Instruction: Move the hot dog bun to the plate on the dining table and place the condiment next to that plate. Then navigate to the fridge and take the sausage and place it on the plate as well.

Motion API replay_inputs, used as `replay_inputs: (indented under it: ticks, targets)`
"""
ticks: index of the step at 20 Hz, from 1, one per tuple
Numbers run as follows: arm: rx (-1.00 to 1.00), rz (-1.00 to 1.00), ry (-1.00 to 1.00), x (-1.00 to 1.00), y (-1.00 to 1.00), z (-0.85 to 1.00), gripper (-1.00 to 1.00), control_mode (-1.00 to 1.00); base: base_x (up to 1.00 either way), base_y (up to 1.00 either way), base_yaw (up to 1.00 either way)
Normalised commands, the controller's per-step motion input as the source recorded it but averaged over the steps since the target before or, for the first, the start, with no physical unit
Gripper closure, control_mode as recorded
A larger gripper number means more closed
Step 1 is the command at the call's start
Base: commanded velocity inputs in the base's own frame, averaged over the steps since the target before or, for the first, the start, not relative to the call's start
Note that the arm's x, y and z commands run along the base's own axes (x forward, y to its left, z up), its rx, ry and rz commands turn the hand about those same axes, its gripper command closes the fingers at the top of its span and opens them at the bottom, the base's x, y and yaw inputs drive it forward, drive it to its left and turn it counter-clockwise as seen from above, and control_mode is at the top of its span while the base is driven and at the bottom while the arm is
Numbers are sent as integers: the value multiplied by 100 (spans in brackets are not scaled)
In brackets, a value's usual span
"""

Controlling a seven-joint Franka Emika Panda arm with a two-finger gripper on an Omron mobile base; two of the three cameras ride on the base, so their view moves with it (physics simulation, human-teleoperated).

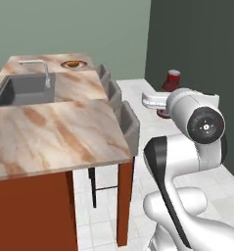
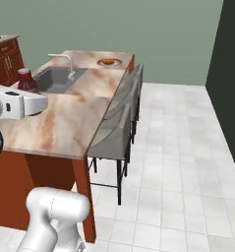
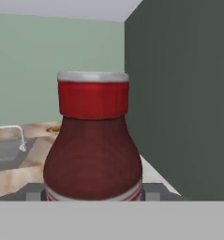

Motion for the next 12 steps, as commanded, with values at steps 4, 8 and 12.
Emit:
replay_inputs:
  ticks: [4, 8, 12]
  targets:
    - [0, 0, 0, 0, 0, 0, 100, 100, 50, -100, 0]
    - [0, 0, 0, 0, 0, 0, 100, 100, 57, -97, 0]
    - [0, 0, 0, 0, 0, 0, 100, 100, 71, -91, 1]
